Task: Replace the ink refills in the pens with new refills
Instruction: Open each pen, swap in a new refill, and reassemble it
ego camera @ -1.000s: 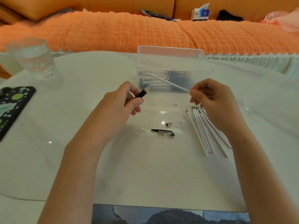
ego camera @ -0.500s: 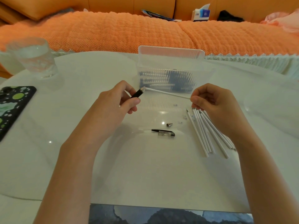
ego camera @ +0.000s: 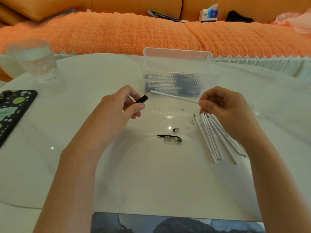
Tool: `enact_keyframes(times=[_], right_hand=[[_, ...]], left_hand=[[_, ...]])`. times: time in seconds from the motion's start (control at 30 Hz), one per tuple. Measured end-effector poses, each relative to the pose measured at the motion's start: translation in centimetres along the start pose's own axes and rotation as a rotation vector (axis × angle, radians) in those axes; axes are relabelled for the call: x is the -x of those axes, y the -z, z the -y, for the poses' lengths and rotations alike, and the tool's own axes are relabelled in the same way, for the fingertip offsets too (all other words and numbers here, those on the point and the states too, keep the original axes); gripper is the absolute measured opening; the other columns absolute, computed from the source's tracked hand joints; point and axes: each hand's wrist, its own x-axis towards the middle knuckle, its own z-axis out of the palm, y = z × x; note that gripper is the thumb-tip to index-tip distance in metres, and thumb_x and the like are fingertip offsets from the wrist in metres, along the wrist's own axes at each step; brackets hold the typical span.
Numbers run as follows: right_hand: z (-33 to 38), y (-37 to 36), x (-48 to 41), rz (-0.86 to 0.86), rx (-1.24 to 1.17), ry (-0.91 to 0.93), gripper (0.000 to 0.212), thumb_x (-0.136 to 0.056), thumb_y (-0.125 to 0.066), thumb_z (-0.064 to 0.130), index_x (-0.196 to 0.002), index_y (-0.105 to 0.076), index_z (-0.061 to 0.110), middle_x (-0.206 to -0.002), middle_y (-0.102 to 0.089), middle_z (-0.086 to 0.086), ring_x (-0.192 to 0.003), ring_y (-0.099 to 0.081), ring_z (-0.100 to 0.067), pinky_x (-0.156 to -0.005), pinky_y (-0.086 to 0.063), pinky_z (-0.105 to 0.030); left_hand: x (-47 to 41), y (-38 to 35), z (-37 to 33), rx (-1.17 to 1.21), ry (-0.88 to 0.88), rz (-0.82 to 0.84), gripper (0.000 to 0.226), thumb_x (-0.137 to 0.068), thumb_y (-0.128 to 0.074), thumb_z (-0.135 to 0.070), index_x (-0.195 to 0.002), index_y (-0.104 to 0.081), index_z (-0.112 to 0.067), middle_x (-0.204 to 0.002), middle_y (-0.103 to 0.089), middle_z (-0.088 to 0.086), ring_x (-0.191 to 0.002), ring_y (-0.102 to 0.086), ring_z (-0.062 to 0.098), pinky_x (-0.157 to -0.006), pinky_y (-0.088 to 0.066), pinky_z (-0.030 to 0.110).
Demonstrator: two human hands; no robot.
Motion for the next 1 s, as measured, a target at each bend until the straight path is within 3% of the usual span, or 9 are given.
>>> enact_keyframes(times=[0.3,0.5,0.6,0.7,0.83,0.9,1.0], right_hand=[[0.1,0.2,0.2,0.007,0.055,0.010,0.013,-0.087,-0.061,0.001,-0.080,-0.063,0.012,-0.070,-0.064,0.004,-0.064,-0.061,-0.001,-0.067,-0.049,-0.010],[0.4,0.4,0.5,0.038,0.154,0.035,0.009,-0.086,-0.062,0.002,-0.082,-0.064,0.010,-0.070,-0.064,0.005,-0.065,-0.058,0.003,-0.067,-0.043,-0.005],[0.6,-0.1,0.5,0.069,0.173,0.050,0.012,-0.085,-0.064,0.005,-0.079,-0.065,0.015,-0.069,-0.065,0.005,-0.065,-0.058,0.000,-0.067,-0.044,-0.008],[1.0,-1.2,0.6,0.111,0.103,0.054,0.012,-0.082,-0.067,0.006,-0.077,-0.067,0.016,-0.067,-0.066,0.005,-0.063,-0.057,-0.003,-0.067,-0.047,-0.015],[1.5,-1.9,0.7,0.200,-0.079,0.024,0.020,-0.081,-0.070,0.009,-0.096,-0.072,0.021,-0.085,-0.073,0.003,-0.075,-0.067,-0.014,-0.076,-0.054,-0.024],[1.5,-1.7,0.7,0.207,-0.124,0.001,0.025,-0.083,-0.068,0.008,-0.106,-0.069,0.017,-0.092,-0.073,0.000,-0.081,-0.070,-0.017,-0.078,-0.056,-0.027],[1.4,-1.4,0.7,0.162,-0.080,-0.016,0.013,-0.087,-0.063,0.008,-0.097,-0.070,0.008,-0.084,-0.073,-0.007,-0.075,-0.070,-0.015,-0.073,-0.057,-0.030]], left_hand=[[-0.1,0.0,0.3,-0.027,-0.005,-0.005,0.004,-0.091,-0.060,-0.026,-0.087,-0.058,-0.027,-0.076,-0.068,-0.010,-0.073,-0.064,0.005,-0.083,-0.051,0.035],[0.1,0.6,0.3,-0.088,-0.008,-0.033,0.010,-0.081,-0.071,-0.023,-0.081,-0.065,-0.031,-0.079,-0.066,-0.010,-0.083,-0.062,0.008,-0.083,-0.048,0.033],[0.1,0.4,0.2,-0.096,-0.017,-0.009,0.012,-0.077,-0.075,-0.023,-0.079,-0.068,-0.033,-0.077,-0.066,-0.010,-0.083,-0.062,0.006,-0.086,-0.049,0.038],[0.2,-0.4,-0.2,-0.085,-0.011,0.040,0.010,-0.077,-0.075,-0.027,-0.082,-0.069,-0.033,-0.079,-0.066,-0.011,-0.082,-0.061,0.005,-0.083,-0.050,0.033],[0.0,-0.9,-0.4,-0.085,-0.020,0.056,0.008,-0.078,-0.074,-0.029,-0.084,-0.069,-0.033,-0.080,-0.066,-0.011,-0.079,-0.060,0.003,-0.079,-0.049,0.030],[0.0,-0.7,-0.4,-0.083,-0.022,0.048,0.007,-0.079,-0.073,-0.030,-0.083,-0.069,-0.033,-0.080,-0.066,-0.011,-0.077,-0.059,0.003,-0.076,-0.047,0.028],[0.0,-0.6,-0.3,-0.084,-0.022,0.051,0.007,-0.079,-0.072,-0.030,-0.084,-0.069,-0.033,-0.080,-0.065,-0.012,-0.075,-0.058,0.000,-0.073,-0.045,0.024]])
